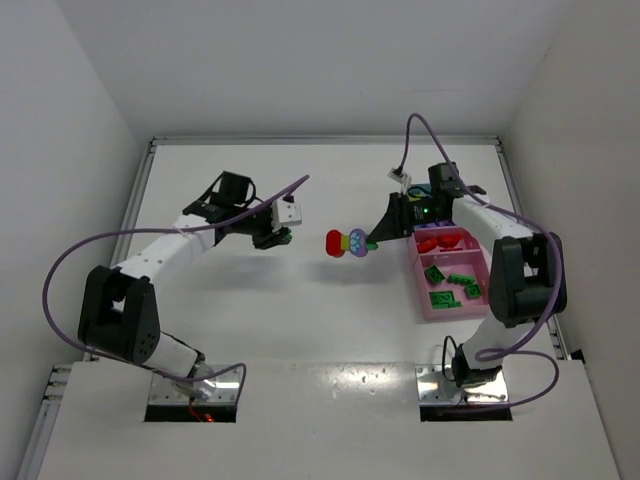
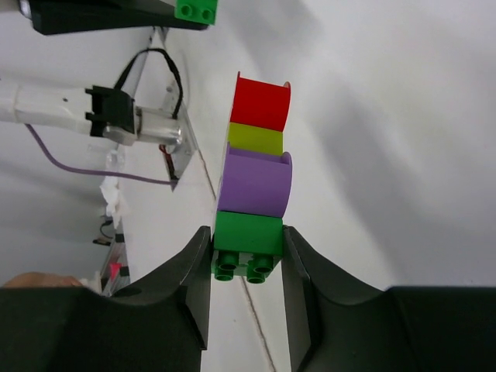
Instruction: Sort the legos into containers by color
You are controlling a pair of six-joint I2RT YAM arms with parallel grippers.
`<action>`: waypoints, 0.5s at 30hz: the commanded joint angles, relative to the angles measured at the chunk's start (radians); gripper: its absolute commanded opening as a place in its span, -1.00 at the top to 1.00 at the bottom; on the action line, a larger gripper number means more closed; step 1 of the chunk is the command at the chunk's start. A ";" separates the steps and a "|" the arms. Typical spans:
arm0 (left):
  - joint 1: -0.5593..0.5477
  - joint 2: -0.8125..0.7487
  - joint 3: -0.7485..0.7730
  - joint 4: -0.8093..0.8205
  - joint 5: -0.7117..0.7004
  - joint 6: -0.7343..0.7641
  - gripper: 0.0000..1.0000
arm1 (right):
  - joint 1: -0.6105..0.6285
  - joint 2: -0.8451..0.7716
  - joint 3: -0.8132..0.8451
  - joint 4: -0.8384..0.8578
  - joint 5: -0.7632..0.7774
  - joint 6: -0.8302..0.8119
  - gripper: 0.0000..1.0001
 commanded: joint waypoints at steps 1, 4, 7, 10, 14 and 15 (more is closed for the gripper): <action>-0.001 -0.037 -0.010 0.014 0.075 0.020 0.79 | 0.011 0.002 0.037 -0.087 0.003 -0.144 1.00; -0.001 0.001 0.011 0.014 0.127 -0.064 0.79 | 0.011 -0.031 0.037 -0.086 0.026 -0.144 1.00; -0.025 0.104 0.130 0.052 0.159 -0.237 0.79 | -0.012 -0.083 0.004 -0.086 0.060 -0.144 1.00; -0.062 0.188 0.223 0.115 0.199 -0.422 0.81 | -0.026 -0.182 -0.018 -0.160 0.092 -0.203 1.00; -0.129 0.332 0.460 0.196 0.190 -0.628 0.81 | -0.026 -0.310 -0.070 -0.321 0.156 -0.346 1.00; -0.151 0.398 0.503 0.227 0.190 -0.718 0.81 | -0.026 -0.335 -0.088 -0.352 0.179 -0.371 1.00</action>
